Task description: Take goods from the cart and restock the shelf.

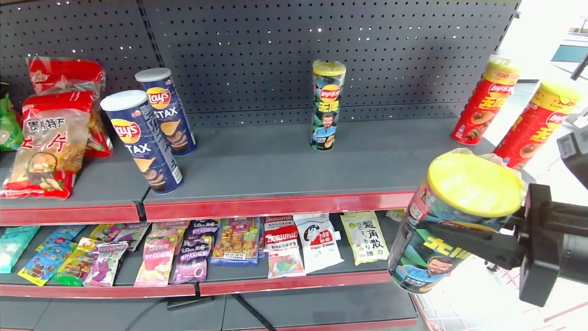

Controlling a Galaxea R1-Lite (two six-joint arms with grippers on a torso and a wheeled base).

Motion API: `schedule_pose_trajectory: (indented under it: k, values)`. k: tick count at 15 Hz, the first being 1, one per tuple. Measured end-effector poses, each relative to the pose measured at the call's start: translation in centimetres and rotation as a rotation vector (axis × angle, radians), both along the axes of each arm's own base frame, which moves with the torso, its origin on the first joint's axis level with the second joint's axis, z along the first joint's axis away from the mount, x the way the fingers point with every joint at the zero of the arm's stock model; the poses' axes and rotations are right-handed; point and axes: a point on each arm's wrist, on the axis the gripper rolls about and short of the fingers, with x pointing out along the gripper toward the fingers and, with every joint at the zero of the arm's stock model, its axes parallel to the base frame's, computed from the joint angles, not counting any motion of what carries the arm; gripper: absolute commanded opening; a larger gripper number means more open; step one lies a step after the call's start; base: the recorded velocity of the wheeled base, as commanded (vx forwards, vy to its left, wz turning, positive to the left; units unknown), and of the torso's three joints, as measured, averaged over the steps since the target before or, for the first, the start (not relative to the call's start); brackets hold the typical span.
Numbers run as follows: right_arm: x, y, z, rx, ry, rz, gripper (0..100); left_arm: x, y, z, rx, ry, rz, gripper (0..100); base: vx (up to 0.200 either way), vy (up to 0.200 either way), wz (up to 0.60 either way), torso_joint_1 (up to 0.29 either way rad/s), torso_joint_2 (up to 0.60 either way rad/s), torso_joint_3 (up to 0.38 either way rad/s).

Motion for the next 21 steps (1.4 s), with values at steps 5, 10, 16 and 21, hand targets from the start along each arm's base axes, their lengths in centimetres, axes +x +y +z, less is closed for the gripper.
schedule_pose_trajectory:
  k: [5, 10, 16, 21]
  values:
    - [-0.2, -0.15, 0.08, 0.005, -0.007, 0.0, 0, 0.0, 0.0, 0.0, 0.0, 0.0, 0.0, 100, 0.2, 0.0, 0.0, 0.01, 0.01, 0.005]
    - [-0.23, -0.19, 0.07, 0.005, -0.007, -0.002, 0, 0.0, 0.0, -0.02, 0.0, 0.001, 0.001, 100, 0.04, 0.0, 0.0, 0.001, 0.0, 0.0]
    - [-0.24, -0.2, 0.05, 0.005, -0.006, -0.002, 0, 0.0, 0.0, -0.01, -0.001, 0.0, 0.001, 100, 0.1, 0.0, 0.0, -0.002, 0.0, 0.004]
    - [-0.23, -0.21, 0.08, 0.004, -0.008, -0.007, 0, 0.0, 0.0, 0.0, -0.002, 0.0, 0.0, 100, 0.0, 0.0, 0.0, 0.0, 0.0, 0.0]
